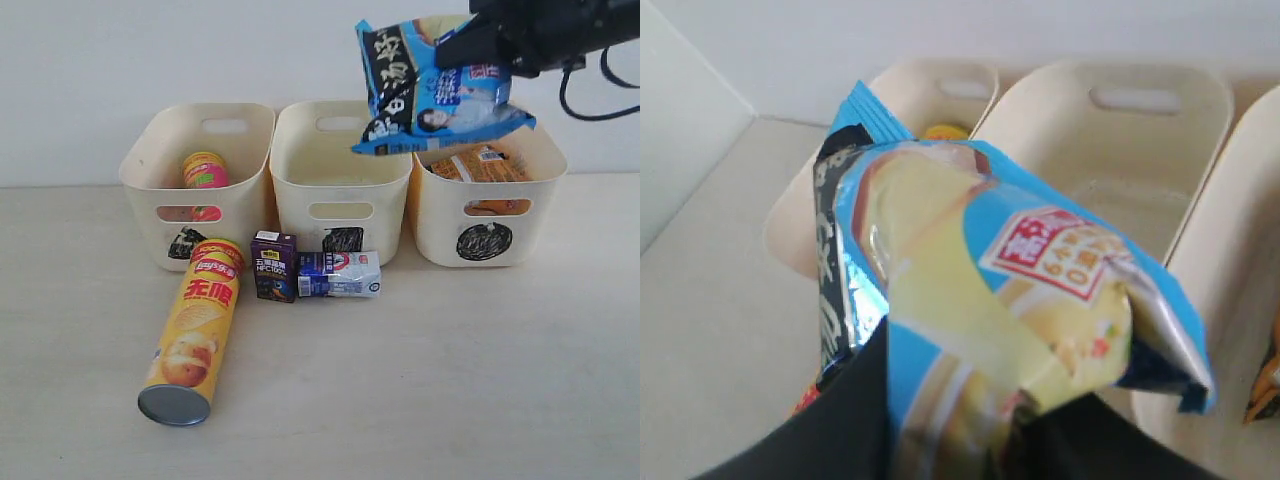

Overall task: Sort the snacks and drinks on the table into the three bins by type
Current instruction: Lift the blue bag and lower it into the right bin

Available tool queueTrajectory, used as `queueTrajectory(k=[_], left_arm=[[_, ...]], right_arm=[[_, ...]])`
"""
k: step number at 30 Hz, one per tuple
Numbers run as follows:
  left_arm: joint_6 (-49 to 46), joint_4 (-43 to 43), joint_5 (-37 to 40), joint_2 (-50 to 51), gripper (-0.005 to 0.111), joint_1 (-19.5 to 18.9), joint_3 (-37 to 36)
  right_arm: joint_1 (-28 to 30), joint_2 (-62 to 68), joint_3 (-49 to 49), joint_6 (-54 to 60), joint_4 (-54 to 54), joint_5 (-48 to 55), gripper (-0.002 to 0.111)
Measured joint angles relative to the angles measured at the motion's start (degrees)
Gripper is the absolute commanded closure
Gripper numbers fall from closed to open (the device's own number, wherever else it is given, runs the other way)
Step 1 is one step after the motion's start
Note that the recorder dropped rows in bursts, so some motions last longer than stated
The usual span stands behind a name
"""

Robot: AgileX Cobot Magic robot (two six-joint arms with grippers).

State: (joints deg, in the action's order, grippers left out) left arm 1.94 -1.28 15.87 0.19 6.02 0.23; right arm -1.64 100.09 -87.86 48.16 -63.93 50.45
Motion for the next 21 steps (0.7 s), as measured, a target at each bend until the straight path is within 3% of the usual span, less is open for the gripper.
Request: queueTrajectory(k=[11, 18, 21], left_arm=[[0.0, 0.0, 0.0, 0.0, 0.103, 0.0, 0.0], [0.0, 0.0, 0.0, 0.0, 0.103, 0.0, 0.0], [0.0, 0.0, 0.0, 0.0, 0.103, 0.0, 0.0]], right_arm=[[2.24, 14.7, -17.68, -2.21, 0.47, -10.72, 0.109], [2.24, 22.39, -22.84, -2.34, 2.44, -18.43, 0.109], [2.24, 25.25, -22.93, -1.88, 3.02, -20.39, 0.103]])
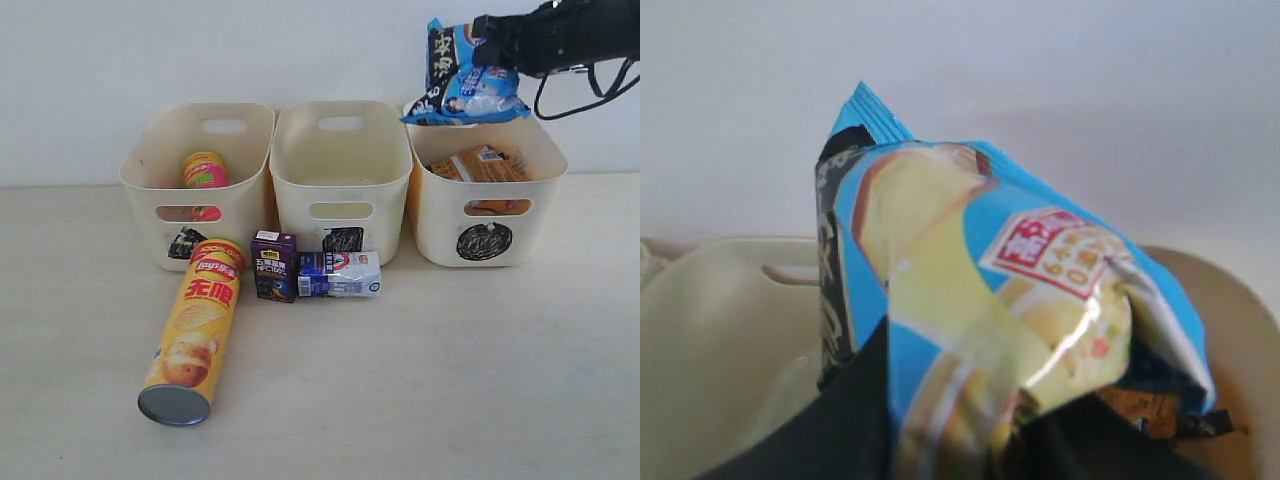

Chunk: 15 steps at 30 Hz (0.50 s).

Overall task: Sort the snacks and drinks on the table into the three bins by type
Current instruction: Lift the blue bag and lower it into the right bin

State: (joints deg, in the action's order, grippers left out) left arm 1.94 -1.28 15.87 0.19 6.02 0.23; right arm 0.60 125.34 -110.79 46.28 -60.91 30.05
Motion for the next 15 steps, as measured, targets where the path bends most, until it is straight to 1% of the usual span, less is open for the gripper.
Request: queueTrajectory(k=[1, 3, 7, 8, 9, 15], left_arm=[[0.0, 0.0, 0.0, 0.0, 0.103, 0.0, 0.0], [0.0, 0.0, 0.0, 0.0, 0.103, 0.0, 0.0], [0.0, 0.0, 0.0, 0.0, 0.103, 0.0, 0.0], [0.0, 0.0, 0.0, 0.0, 0.103, 0.0, 0.0], [0.0, 0.0, 0.0, 0.0, 0.103, 0.0, 0.0], [0.0, 0.0, 0.0, 0.0, 0.103, 0.0, 0.0]], right_arm=[[0.0, 0.85, 0.0, 0.0, 0.12, -0.44, 0.097], [0.0, 2.09, 0.0, 0.0, 0.38, -1.0, 0.082], [0.0, 3.04, -0.25, -1.15, 3.27, -1.67, 0.037], [0.0, 3.2, -0.39, -1.63, 4.24, -1.67, 0.03], [0.0, 3.31, -0.39, -2.27, 5.32, -1.67, 0.026], [0.0, 3.35, -0.39, -4.15, 9.04, -1.11, 0.026]])
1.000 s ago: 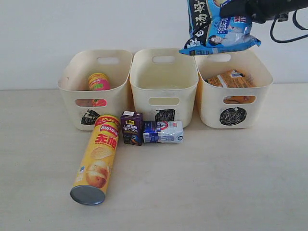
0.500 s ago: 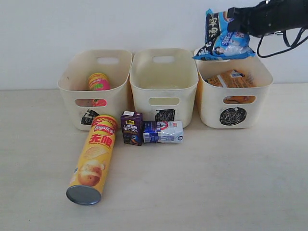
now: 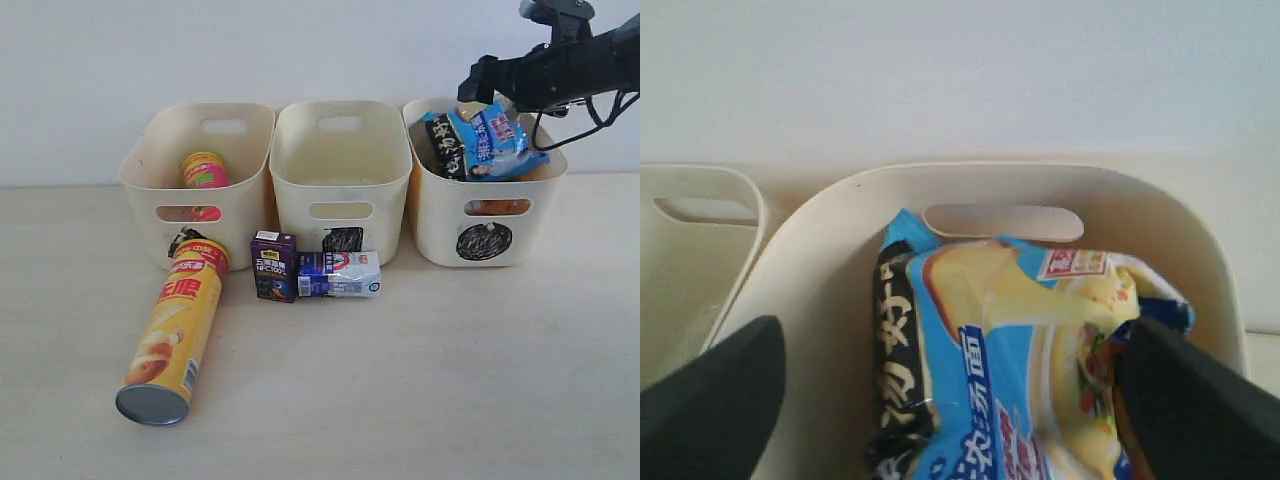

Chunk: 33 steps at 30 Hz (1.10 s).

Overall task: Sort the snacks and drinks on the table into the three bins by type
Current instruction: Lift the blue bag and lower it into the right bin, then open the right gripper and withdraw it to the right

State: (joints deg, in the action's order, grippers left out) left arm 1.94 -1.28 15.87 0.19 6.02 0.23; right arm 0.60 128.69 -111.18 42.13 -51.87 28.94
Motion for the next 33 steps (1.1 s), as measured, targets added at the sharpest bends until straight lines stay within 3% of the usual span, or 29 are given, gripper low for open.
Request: queueTrajectory(k=[7, 9, 12, 16, 20, 26, 33], left_arm=[[0.0, 0.0, 0.0, 0.0, 0.103, 0.0, 0.0], [0.0, 0.0, 0.0, 0.0, 0.103, 0.0, 0.0], [0.0, 0.0, 0.0, 0.0, 0.103, 0.0, 0.0], [0.0, 0.0, 0.0, 0.0, 0.103, 0.0, 0.0], [0.0, 0.0, 0.0, 0.0, 0.103, 0.0, 0.0], [0.0, 0.0, 0.0, 0.0, 0.103, 0.0, 0.0], [0.0, 0.0, 0.0, 0.0, 0.103, 0.0, 0.0]], right_arm=[[0.0, -4.39, 0.0, -2.43, 8.62, 3.04, 0.027], [0.0, -6.21, 0.0, -4.49, 13.03, 4.74, 0.034], [0.0, -8.71, 0.0, -10.52, 22.72, 8.7, 0.059], [0.0, -11.97, 0.0, -20.86, 37.95, 16.72, 0.109], [0.0, -15.88, 0.0, -26.21, 47.53, 26.16, 0.108], [0.0, -22.92, 2.49, -30.74, 52.3, 35.77, 0.108], [0.0, -36.4, 17.83, -32.64, 52.19, 33.99, 0.108]])
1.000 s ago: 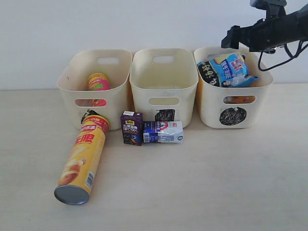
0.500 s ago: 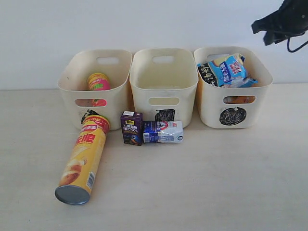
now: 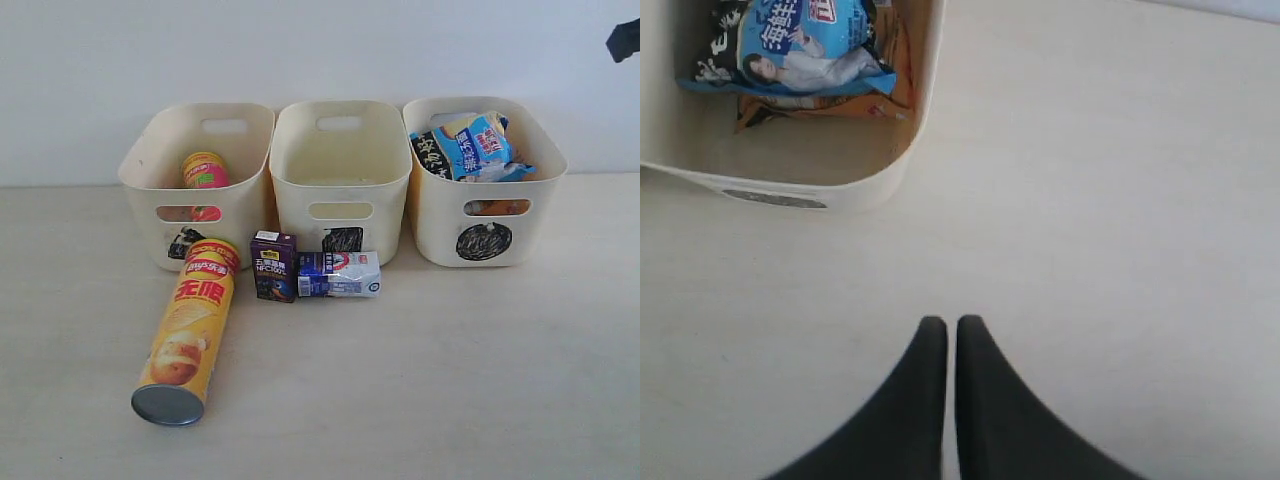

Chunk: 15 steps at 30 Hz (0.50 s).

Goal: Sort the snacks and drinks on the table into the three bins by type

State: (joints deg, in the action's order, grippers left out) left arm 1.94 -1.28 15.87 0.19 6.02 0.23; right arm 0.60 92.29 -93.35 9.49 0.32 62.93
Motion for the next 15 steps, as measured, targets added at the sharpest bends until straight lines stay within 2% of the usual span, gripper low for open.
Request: queueTrajectory(k=[6, 15], left_arm=[[0.0, 0.0, 0.0, 0.0, 0.103, 0.0, 0.0], [0.0, 0.0, 0.0, 0.0, 0.103, 0.0, 0.0]], right_arm=[[0.0, -13.79, 17.31, -2.32, -3.48, -9.79, 0.108], [0.0, -34.57, 37.75, -2.51, -13.36, -20.23, 0.108]])
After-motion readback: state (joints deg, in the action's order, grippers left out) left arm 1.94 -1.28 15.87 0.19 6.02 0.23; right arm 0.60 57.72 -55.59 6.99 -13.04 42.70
